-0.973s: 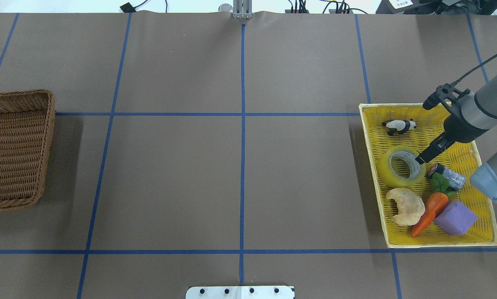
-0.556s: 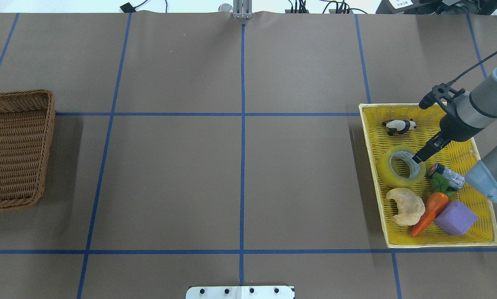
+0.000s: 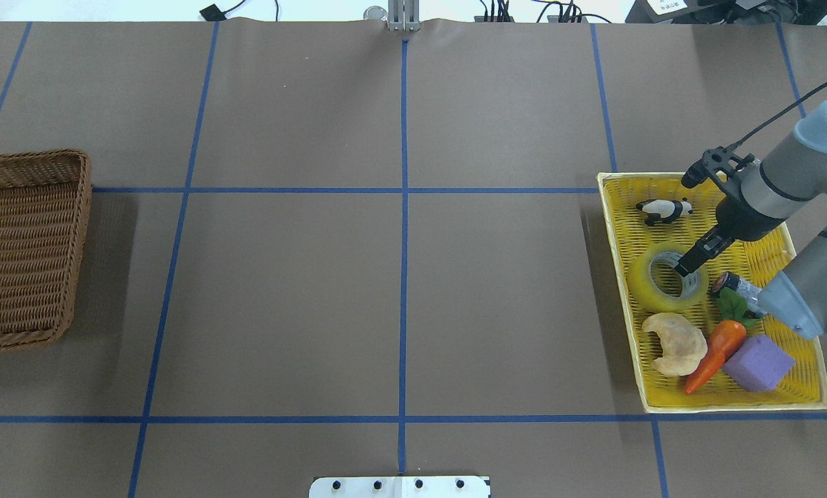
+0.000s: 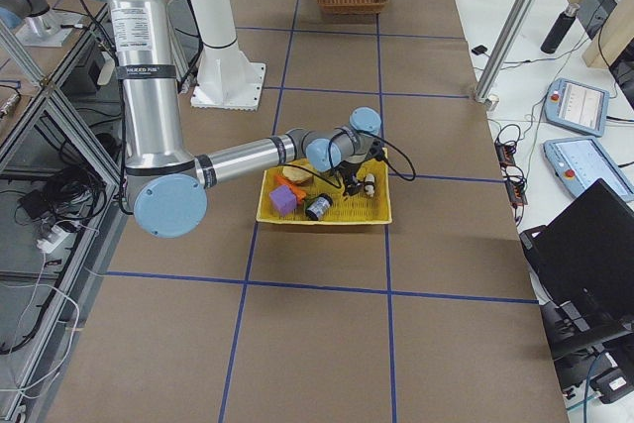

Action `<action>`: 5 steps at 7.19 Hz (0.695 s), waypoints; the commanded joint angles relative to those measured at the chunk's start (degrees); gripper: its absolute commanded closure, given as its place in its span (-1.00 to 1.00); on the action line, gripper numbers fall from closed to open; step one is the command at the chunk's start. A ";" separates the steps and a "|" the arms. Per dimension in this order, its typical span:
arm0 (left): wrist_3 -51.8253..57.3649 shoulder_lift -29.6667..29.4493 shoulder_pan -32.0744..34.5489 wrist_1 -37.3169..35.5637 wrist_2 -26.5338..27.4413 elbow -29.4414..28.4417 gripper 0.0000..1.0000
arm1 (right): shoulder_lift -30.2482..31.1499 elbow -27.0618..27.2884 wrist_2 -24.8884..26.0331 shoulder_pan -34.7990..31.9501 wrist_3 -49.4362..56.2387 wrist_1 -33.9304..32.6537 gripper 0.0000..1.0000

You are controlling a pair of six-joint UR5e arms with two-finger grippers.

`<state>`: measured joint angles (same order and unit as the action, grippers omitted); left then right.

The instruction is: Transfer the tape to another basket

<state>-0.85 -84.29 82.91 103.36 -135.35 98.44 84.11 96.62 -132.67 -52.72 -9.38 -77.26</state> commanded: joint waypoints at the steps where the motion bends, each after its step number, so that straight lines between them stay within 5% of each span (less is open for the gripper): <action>1: -0.20 0.00 -0.02 0.00 -0.09 0.09 -0.96 | -0.61 -0.12 -0.22 0.78 -1.69 -0.09 1.00; 5: -0.29 0.00 -0.02 0.09 -2.19 0.09 -0.96 | -0.88 4.27 -2.75 -2.28 -1.78 -0.96 1.00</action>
<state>-1.13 -84.29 82.91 103.38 -136.45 98.55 83.40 99.36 -133.52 -53.13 -11.09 -77.66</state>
